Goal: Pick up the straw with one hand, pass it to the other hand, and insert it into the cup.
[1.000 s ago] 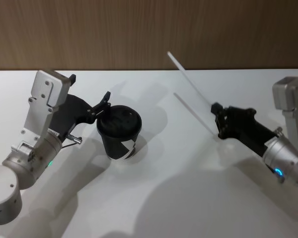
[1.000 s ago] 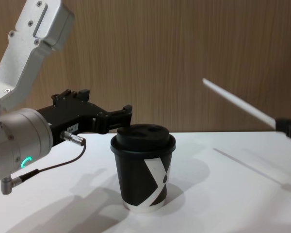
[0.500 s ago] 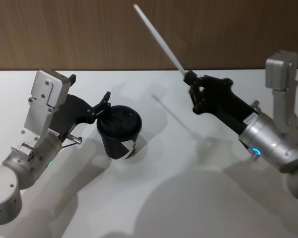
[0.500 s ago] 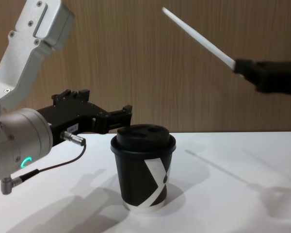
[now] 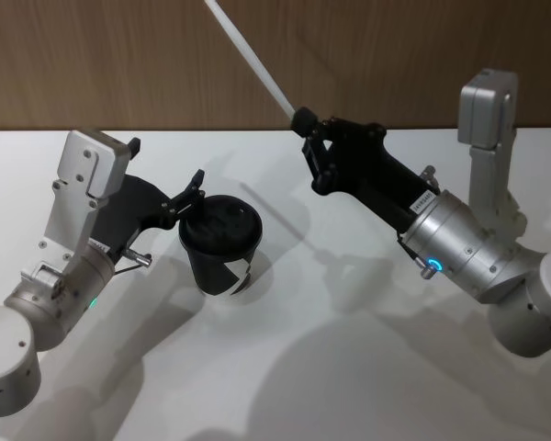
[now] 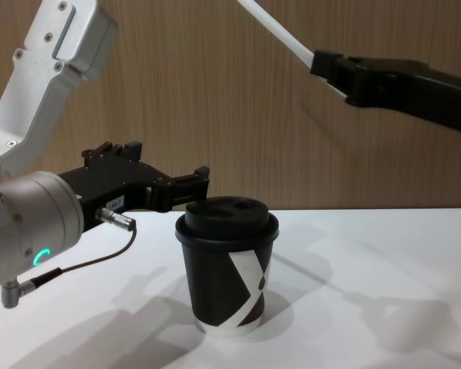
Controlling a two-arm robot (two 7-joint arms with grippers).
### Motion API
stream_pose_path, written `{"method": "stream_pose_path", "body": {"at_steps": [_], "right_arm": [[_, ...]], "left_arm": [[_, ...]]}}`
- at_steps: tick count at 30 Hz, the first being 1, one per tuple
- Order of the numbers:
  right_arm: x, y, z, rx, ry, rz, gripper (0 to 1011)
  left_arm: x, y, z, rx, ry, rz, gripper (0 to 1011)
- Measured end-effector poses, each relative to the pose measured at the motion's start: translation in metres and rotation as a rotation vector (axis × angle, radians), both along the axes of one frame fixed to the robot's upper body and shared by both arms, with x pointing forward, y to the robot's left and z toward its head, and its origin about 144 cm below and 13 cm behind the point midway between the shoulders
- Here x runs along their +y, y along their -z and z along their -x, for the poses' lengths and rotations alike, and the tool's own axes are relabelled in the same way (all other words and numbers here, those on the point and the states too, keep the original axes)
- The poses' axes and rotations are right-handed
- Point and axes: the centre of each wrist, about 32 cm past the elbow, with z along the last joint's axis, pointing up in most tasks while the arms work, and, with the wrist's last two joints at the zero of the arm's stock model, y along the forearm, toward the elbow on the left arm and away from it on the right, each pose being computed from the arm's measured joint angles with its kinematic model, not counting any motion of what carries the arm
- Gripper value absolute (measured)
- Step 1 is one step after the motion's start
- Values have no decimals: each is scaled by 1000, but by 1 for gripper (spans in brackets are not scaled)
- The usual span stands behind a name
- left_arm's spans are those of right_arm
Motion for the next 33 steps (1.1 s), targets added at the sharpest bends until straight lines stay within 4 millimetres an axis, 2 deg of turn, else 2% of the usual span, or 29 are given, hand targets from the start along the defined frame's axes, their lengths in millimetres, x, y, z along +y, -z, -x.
{"method": "stream_pose_path", "body": {"at_steps": [15, 33], "right_arm": [[10, -3, -2, 10, -30, -36, 1], [14, -4, -2, 15, -39, -47, 1]], "left_arm": [[2, -2, 1, -2, 12, 20, 1003], [19, -23, 9, -31, 195, 226, 1003]]}}
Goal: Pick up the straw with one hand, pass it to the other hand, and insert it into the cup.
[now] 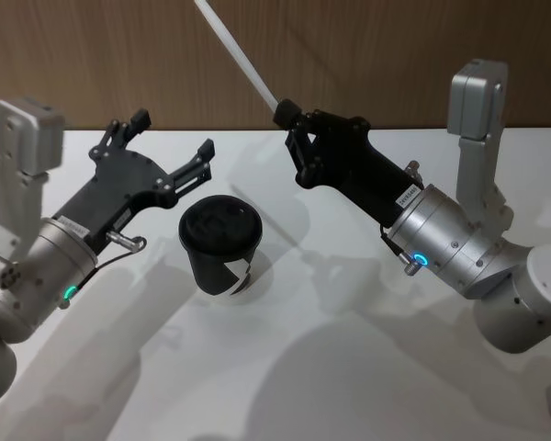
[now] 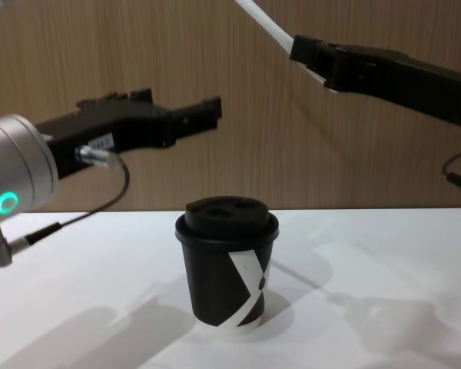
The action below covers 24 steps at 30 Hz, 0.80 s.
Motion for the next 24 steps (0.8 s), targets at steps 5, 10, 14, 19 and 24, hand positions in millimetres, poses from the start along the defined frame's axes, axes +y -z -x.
{"method": "stream_pose_path", "body": {"at_steps": [5, 10, 14, 19, 24], "right_arm": [[0, 0, 0, 0, -1, -1, 1], [1, 0, 0, 0, -2, -2, 1], [1, 0, 0, 0, -2, -2, 1], [1, 0, 0, 0, -2, -3, 1], [1, 0, 0, 0, -2, -3, 1]], "left_arm": [[5, -5, 0, -7, 54, 67, 1002], [9, -8, 0, -16, 114, 142, 1003], [11, -10, -1, -21, 163, 206, 1003], [13, -9, -5, -18, 219, 284, 1002], [12, -8, -11, -7, 270, 363, 1003]]}}
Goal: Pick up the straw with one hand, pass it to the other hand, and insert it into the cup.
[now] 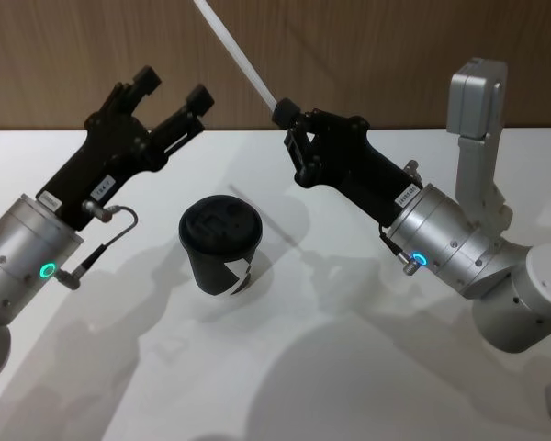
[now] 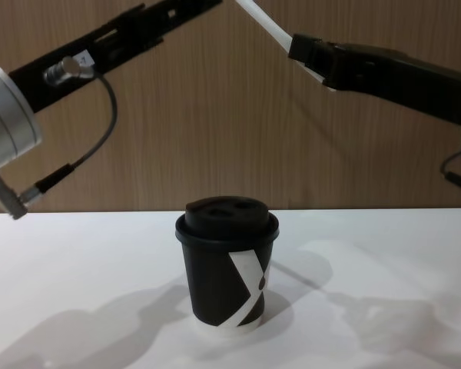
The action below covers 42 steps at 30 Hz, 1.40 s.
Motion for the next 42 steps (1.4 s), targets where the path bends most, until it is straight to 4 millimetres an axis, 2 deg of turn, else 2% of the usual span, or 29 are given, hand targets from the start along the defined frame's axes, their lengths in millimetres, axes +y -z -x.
{"method": "stream_pose_path", "body": {"at_steps": [21, 42], "right_arm": [[0, 0, 0, 0, 0, 0, 1], [0, 0, 0, 0, 0, 0, 1]], "left_arm": [[-23, 11, -43, 127, 200, 243, 1003], [-42, 14, -73, 184, 323, 332, 1003]]}}
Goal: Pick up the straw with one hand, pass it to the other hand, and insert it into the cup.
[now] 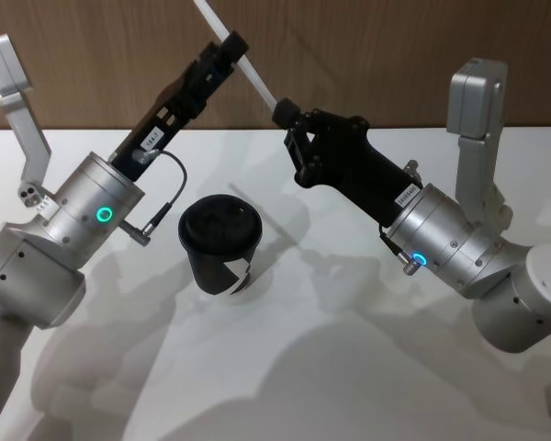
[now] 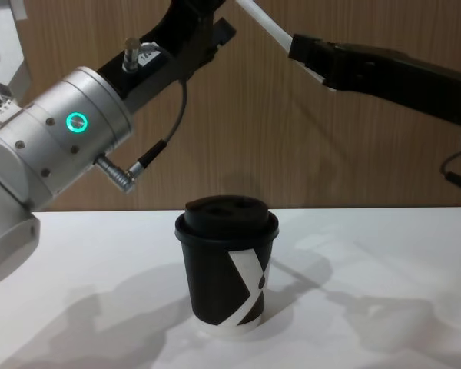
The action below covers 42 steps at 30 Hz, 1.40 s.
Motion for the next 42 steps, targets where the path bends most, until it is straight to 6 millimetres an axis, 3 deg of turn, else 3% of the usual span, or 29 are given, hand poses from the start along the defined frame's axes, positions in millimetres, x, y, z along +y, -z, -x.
{"method": "stream_pose_path", "body": {"at_steps": [23, 30, 42], "right_arm": [[0, 0, 0, 0, 0, 0, 1], [0, 0, 0, 0, 0, 0, 1], [0, 0, 0, 0, 0, 0, 1]], "left_arm": [[-8, -1, -11, -3, 55, 27, 993], [-9, -2, -12, -6, 63, 28, 871], [-10, -3, -12, -11, 62, 33, 481]]}}
